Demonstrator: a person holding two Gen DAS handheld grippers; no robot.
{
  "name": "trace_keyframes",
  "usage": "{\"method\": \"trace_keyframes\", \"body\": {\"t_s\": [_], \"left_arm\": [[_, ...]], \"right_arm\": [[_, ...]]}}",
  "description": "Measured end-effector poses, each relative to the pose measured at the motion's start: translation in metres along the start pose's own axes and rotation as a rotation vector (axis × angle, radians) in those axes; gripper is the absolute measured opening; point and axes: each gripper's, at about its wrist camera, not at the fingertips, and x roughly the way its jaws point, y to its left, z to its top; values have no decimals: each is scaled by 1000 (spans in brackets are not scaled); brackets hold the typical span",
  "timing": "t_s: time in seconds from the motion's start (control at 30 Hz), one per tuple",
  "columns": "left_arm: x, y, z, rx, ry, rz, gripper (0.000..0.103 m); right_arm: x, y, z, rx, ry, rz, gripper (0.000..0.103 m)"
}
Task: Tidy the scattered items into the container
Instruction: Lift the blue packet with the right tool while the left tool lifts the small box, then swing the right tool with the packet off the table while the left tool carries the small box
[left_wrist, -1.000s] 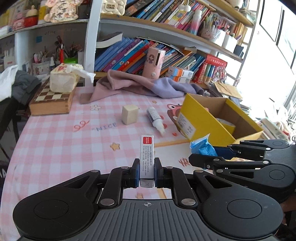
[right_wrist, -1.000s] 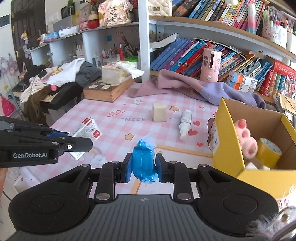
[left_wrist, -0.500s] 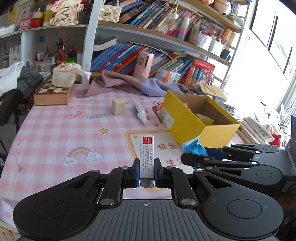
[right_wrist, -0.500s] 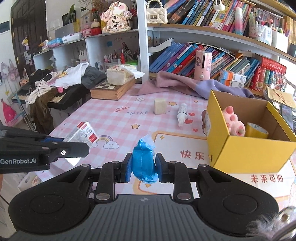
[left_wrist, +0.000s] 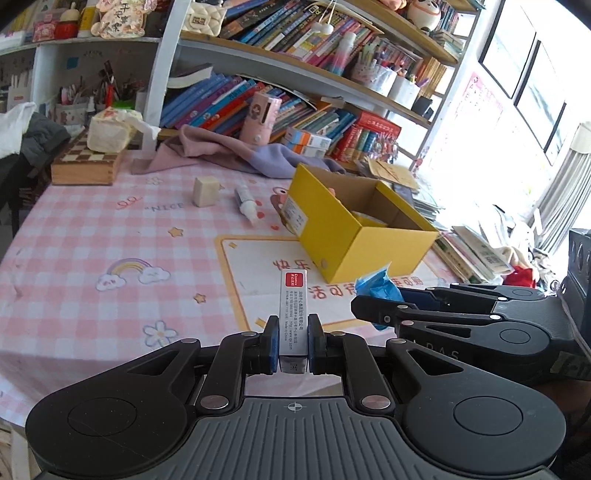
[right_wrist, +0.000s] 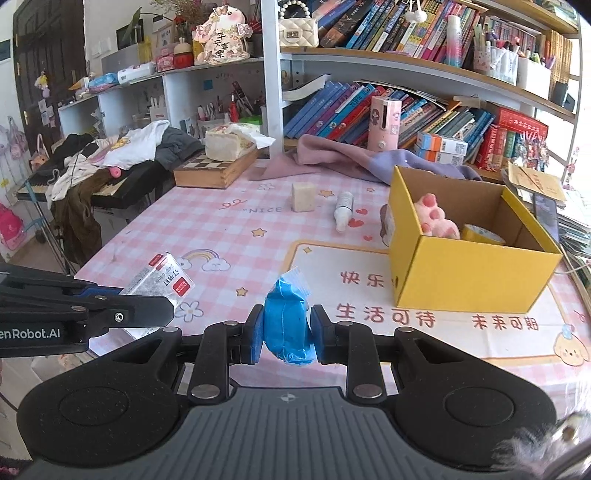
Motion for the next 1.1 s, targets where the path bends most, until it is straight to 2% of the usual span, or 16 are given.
{"method": "trace_keyframes", "body": {"t_s": [0.43, 0.87, 1.1], "left_arm": [[23, -24, -9, 29, 59, -108, 13], [56, -58, -6, 117, 132, -190, 13], [72, -75, -3, 153, 160, -222, 13]], "right_arm": [[-24, -22, -21, 54, 46, -99, 25], [-37, -60, -38, 167, 67, -188, 25], [-43, -86, -44, 243, 73, -223, 10]]}}
